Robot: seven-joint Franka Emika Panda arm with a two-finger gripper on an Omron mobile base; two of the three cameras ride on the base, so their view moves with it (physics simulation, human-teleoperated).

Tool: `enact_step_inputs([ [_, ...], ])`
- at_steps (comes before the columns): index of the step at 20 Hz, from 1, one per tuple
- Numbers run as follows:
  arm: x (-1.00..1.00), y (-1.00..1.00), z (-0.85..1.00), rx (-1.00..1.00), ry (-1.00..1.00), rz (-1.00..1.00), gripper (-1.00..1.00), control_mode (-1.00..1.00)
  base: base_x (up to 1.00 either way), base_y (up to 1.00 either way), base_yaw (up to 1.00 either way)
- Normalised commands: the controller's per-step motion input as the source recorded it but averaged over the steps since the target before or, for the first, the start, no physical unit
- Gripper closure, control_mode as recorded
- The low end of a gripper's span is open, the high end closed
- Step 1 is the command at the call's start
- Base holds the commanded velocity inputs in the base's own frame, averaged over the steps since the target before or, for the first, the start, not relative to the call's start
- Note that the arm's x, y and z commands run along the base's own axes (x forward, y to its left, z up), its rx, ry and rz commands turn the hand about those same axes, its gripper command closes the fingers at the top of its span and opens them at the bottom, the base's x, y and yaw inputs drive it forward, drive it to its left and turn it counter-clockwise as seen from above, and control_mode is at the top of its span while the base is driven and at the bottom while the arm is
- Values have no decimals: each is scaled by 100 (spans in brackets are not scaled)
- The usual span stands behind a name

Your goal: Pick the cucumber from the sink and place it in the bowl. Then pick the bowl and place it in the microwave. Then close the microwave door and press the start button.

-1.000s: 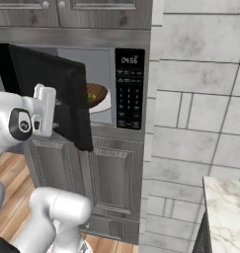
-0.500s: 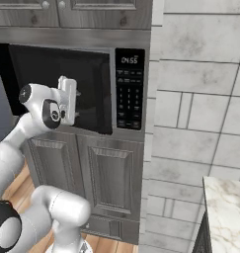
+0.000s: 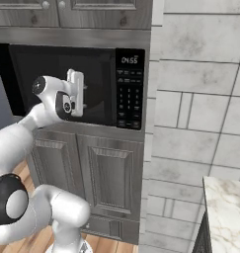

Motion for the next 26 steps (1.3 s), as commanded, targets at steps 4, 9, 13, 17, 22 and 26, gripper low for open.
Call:
enact_step_inputs([
  [4,57,-13,2,0,0,5,-100,-100,0,0,0],
  [9,48,-19,2,1,0,7,-100,-100,0,0,0],
  [13,-54,-4,7,5,-6,11,-100,-100,0,0,0],
  [17,-100,0,12,10,-7,15,-100,-100,0,0,0],
  [22,-100,-21,5,19,-2,15,-100,-100,0,0,0],
  [26,-100,-63,-6,26,-1,19,-100,-100,0,0,0],
])
